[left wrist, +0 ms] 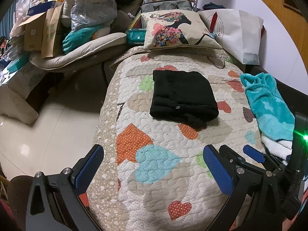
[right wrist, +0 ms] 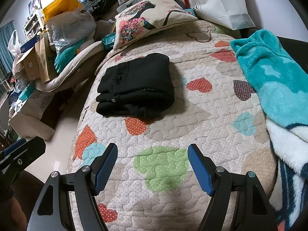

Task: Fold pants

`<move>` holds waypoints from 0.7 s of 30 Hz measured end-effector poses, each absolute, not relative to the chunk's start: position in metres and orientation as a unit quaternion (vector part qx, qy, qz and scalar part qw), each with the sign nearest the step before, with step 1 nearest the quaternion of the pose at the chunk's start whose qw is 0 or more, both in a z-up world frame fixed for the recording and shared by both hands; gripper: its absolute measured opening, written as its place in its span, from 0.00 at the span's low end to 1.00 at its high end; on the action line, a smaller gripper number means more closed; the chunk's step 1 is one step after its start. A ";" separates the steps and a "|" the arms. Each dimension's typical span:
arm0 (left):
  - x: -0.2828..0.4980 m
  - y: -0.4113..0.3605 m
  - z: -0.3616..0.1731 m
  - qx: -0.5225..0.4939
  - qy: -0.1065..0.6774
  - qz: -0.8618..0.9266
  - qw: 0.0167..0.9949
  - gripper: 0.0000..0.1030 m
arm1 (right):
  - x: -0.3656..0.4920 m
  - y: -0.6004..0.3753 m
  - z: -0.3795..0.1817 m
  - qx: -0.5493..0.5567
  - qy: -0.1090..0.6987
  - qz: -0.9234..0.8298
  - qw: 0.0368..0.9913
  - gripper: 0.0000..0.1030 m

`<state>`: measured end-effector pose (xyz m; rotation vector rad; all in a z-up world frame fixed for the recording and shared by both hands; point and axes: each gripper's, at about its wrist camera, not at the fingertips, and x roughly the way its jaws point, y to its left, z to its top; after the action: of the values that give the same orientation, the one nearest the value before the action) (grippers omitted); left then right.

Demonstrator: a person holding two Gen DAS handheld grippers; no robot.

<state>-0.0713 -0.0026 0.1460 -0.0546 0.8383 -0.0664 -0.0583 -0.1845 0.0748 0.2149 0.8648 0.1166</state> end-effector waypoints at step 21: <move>-0.070 -0.001 0.138 -0.030 0.412 -0.032 0.910 1.00 | -0.057 -0.185 0.072 0.099 0.422 0.055 0.900 0.78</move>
<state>-0.0700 -0.0011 0.1382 -0.0617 0.8487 -0.0657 -0.0574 -0.1851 0.0719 0.2059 0.8732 0.1130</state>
